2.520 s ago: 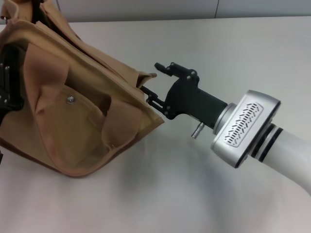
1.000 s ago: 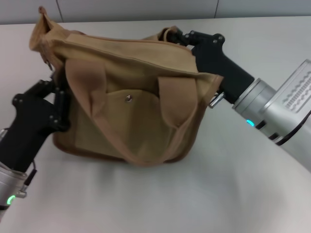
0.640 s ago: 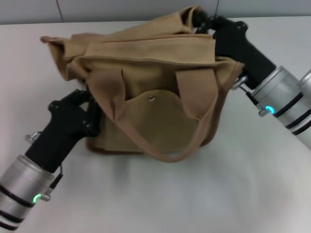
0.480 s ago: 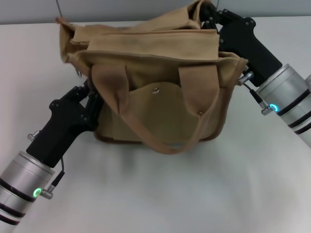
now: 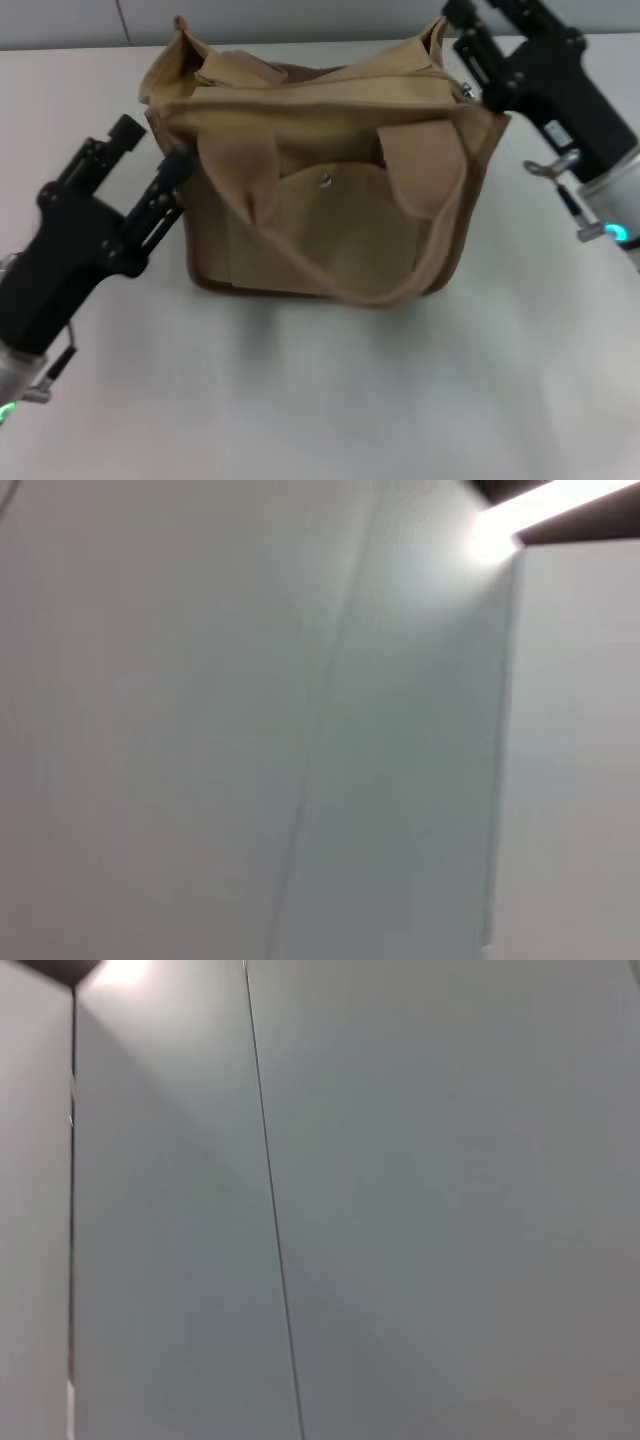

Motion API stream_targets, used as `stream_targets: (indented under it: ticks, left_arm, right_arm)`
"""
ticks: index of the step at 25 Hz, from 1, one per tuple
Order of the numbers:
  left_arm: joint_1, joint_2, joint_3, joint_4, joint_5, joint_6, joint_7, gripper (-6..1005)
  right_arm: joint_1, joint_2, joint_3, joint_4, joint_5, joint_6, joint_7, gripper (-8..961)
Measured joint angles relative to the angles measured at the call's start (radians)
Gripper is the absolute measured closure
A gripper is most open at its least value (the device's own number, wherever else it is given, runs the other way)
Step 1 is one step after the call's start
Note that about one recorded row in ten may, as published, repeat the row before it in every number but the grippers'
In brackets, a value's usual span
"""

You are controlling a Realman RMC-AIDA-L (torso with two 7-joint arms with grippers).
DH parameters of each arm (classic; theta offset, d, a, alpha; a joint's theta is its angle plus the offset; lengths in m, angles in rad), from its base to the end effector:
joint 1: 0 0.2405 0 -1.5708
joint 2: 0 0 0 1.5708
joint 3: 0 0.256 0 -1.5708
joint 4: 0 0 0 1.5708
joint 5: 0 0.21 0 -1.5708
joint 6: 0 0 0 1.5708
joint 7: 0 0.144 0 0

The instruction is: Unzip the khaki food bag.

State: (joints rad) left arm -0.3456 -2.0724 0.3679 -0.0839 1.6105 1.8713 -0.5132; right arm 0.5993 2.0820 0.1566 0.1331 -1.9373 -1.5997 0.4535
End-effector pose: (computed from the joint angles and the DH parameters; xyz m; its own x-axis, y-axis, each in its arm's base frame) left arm -0.2768 0.2285 -0.0218 0.3646 -0.1501 0.9190 0.6062 -0.7109 -0.3566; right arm 0.2218 0.3270 -0.0305 0.4070 0.2201 -0.8865 -0.6019 -0.6654 -0.4415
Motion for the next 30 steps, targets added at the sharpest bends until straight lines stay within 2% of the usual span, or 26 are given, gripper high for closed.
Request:
stream_targets:
  ticks: [1, 3, 7, 8, 9, 10, 11, 12, 13, 15, 18, 21, 30]
  left_arm:
    - [0.007, 0.001, 0.012, 0.025, 0.000, 0.027, -0.009, 374]
    - [0.018, 0.002, 0.019, 0.059, 0.000, 0.052, -0.023, 310]
    - [0.068, 0.011, 0.095, 0.237, 0.000, 0.125, -0.112, 181]
    - [0.085, 0.025, 0.173, 0.328, 0.000, 0.127, -0.174, 179]
    - [0.090, 0.031, 0.203, 0.354, 0.000, 0.126, -0.192, 178]
    - [0.092, 0.049, 0.260, 0.381, 0.002, 0.123, -0.217, 176]
    - [0.092, 0.049, 0.260, 0.381, 0.002, 0.123, -0.217, 175]
    - [0.093, 0.067, 0.312, 0.397, 0.004, 0.121, -0.236, 173]
    - [0.084, 0.098, 0.382, 0.403, 0.009, 0.121, -0.255, 171]
    - [0.073, 0.116, 0.424, 0.406, 0.013, 0.121, -0.274, 168]
    - [0.060, 0.128, 0.459, 0.411, 0.034, 0.120, -0.289, 165]
    - [0.054, 0.128, 0.463, 0.415, 0.053, 0.120, -0.289, 165]
    - [0.048, 0.125, 0.464, 0.420, 0.077, 0.117, -0.297, 165]
  right_arm:
    - [-0.004, 0.000, -0.006, -0.030, -0.005, -0.029, 0.034, 554]
    - [-0.006, -0.001, -0.027, -0.104, -0.025, -0.088, 0.120, 505]
    - [-0.004, -0.004, -0.142, -0.318, -0.092, -0.223, 0.309, 408]
    - [-0.004, -0.005, -0.198, -0.378, -0.100, -0.265, 0.351, 384]
    - [-0.006, -0.007, -0.248, -0.423, -0.104, -0.304, 0.385, 359]
    - [-0.010, -0.009, -0.312, -0.469, -0.106, -0.347, 0.423, 335]
    - [-0.013, -0.012, -0.375, -0.507, -0.106, -0.385, 0.455, 300]
    - [-0.016, -0.015, -0.438, -0.541, -0.107, -0.419, 0.485, 265]
    - [-0.016, -0.018, -0.487, -0.566, -0.107, -0.447, 0.511, 231]
    - [-0.016, -0.020, -0.598, -0.617, -0.108, -0.496, 0.555, 161]
    - [-0.016, -0.020, -0.716, -0.656, -0.109, -0.518, 0.600, 161]
    - [-0.014, -0.013, -0.778, -0.666, -0.110, -0.507, 0.616, 161]
    - [-0.017, -0.005, -0.791, -0.663, -0.107, -0.489, 0.620, 161]
